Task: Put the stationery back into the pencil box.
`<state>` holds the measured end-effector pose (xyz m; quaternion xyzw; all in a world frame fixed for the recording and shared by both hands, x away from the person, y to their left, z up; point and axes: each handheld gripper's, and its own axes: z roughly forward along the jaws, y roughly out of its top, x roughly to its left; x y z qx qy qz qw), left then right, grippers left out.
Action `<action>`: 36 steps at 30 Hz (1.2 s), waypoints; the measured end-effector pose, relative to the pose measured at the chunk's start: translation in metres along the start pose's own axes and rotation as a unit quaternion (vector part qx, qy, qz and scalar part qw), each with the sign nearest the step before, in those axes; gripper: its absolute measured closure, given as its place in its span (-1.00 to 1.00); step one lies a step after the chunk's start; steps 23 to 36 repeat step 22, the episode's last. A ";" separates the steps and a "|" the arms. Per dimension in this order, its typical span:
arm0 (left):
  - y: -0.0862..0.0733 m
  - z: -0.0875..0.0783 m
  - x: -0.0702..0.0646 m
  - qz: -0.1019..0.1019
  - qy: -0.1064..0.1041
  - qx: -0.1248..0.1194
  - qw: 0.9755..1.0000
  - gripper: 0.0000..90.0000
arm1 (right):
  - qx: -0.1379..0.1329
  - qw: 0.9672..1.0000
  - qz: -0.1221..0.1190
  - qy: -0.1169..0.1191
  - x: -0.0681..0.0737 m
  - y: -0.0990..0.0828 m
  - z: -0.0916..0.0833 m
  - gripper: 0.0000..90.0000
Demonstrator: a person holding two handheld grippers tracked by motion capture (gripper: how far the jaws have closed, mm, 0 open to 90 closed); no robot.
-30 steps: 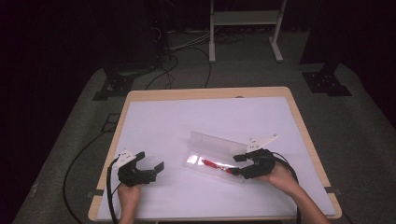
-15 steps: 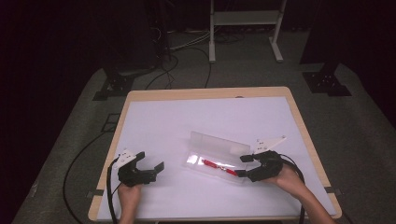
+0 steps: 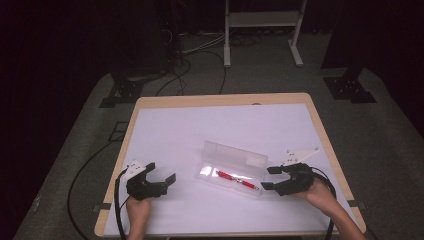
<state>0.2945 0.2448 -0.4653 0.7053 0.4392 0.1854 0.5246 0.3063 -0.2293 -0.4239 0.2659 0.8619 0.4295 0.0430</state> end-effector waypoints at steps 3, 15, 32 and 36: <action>0.000 0.000 0.000 -0.001 0.000 0.000 1.000 -1.00 | -0.002 1.000 0.004 -0.003 -0.002 -0.004 -0.004 -0.20; 0.000 0.000 0.000 -0.002 0.001 0.000 1.000 -1.00 | -0.011 0.999 0.034 -0.027 -0.010 -0.028 -0.025 -0.21; 0.000 0.000 0.000 -0.005 0.003 -0.002 1.000 -1.00 | -0.023 0.997 0.053 -0.045 -0.010 -0.052 -0.039 -0.26; 0.000 0.000 0.000 -0.005 0.003 -0.002 1.000 -1.00 | -0.023 0.997 0.053 -0.045 -0.010 -0.052 -0.039 -0.26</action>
